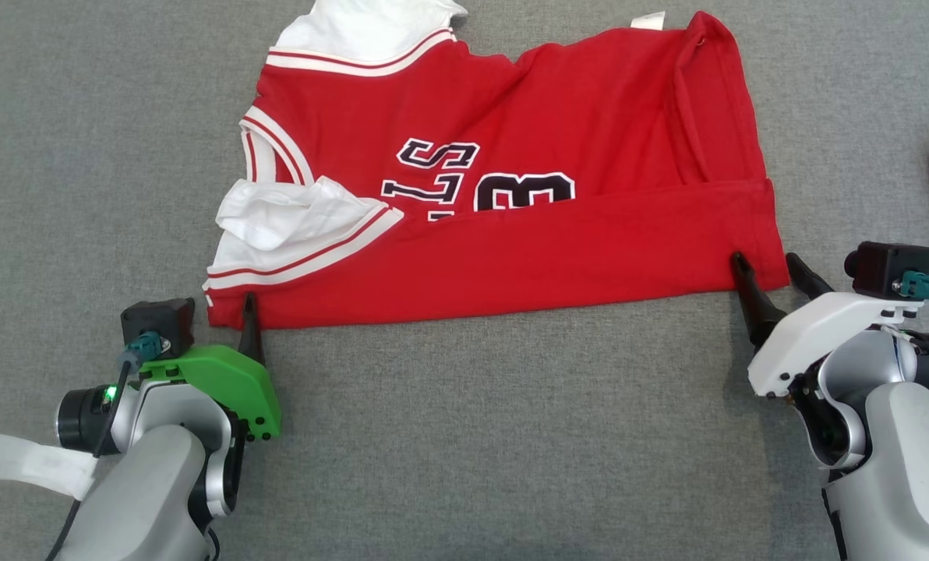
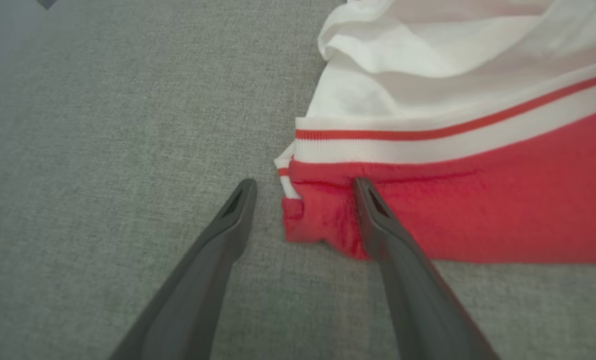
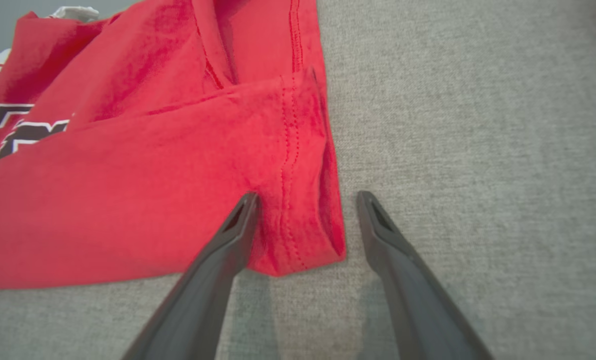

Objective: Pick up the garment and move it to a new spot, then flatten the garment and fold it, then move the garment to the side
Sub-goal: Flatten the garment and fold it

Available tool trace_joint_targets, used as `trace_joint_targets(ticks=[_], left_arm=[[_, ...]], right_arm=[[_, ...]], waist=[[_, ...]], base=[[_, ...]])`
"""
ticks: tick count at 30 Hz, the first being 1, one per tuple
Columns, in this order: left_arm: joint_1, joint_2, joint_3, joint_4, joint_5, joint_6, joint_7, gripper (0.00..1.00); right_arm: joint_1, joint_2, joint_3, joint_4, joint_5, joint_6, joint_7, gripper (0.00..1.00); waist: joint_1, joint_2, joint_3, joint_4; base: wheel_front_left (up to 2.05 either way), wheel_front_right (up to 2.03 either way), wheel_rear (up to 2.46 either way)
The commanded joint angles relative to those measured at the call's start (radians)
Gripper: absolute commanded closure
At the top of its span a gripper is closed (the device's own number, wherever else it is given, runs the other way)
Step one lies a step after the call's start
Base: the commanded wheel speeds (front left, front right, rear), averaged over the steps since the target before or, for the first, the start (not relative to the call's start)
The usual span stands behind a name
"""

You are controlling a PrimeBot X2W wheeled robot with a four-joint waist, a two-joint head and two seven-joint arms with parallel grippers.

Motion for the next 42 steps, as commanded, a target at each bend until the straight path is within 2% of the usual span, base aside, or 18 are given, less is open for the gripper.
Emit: trace_joint_targets(ticks=[1,2,3,4,5,12,17,25,32,38,42], left_arm=[[0.021,-0.007,-0.014,0.026,-0.018,-0.005,0.027,0.0],[0.023,-0.007,-0.016,0.029,-0.019,-0.008,0.03,0.53],[0.023,-0.007,-0.016,0.029,-0.019,-0.008,0.03,0.53],[0.026,-0.004,-0.024,0.034,-0.018,-0.018,0.03,1.0],[0.029,-0.004,-0.029,0.038,-0.02,-0.023,0.036,1.0],[0.041,0.007,-0.036,0.061,-0.018,-0.05,0.01,1.0],[0.065,0.02,-0.041,0.032,-0.022,-0.052,0.009,1.0],[0.162,0.085,-0.033,-0.112,-0.025,-0.003,0.016,1.0],[0.267,0.143,-0.024,-0.28,-0.032,0.058,0.041,1.0],[0.334,0.16,-0.042,-0.394,-0.026,0.1,0.058,1.0],[0.359,0.149,-0.057,-0.432,-0.025,0.107,0.056,1.0]], right_arm=[[0.005,0.007,0.008,0.017,0.005,-0.001,0.018,0.0],[0.007,0.007,0.009,0.019,0.007,-0.001,0.021,0.14],[0.007,0.007,0.009,0.019,0.007,-0.001,0.021,0.14],[0.01,0.006,0.013,0.022,0.011,-0.001,0.029,0.89],[0.011,0.005,0.015,0.022,0.013,-0.001,0.031,1.0],[0.025,-0.01,0.021,0.012,0.036,-0.001,0.034,1.0],[0.072,-0.026,0.004,-0.035,0.055,-0.001,0.05,1.0],[0.204,-0.038,-0.054,-0.196,0.09,-0.001,0.117,1.0],[0.308,-0.006,-0.106,-0.32,0.121,-0.001,0.198,1.0],[0.428,0.025,-0.139,-0.412,0.164,-0.001,0.247,1.0],[0.492,0.038,-0.137,-0.446,0.177,-0.001,0.256,1.0]], waist=[[0.0,0.0,-0.002,0.0],[0.0,0.0,-0.003,-0.001],[0.0,0.0,-0.003,-0.001],[0.0,0.0,-0.007,-0.001],[0.0,0.0,-0.009,-0.001],[0.0,0.0,-0.039,-0.001],[0.0,0.0,-0.074,0.006],[0.0,0.0,-0.124,0.007],[0.0,0.0,-0.148,0.002],[0.0,0.0,-0.161,0.013],[0.0,0.0,-0.163,0.011]], base=[[0.0,0.0,0.0],[0.0,0.0,0.0],[0.0,0.0,0.0],[0.0,0.0,0.0],[0.0,0.0,0.0],[0.0,0.0,0.0],[0.0,0.0,0.0],[0.0,0.0,0.0],[0.0,0.0,0.0],[0.0,0.0,0.0],[0.0,0.0,0.0]])
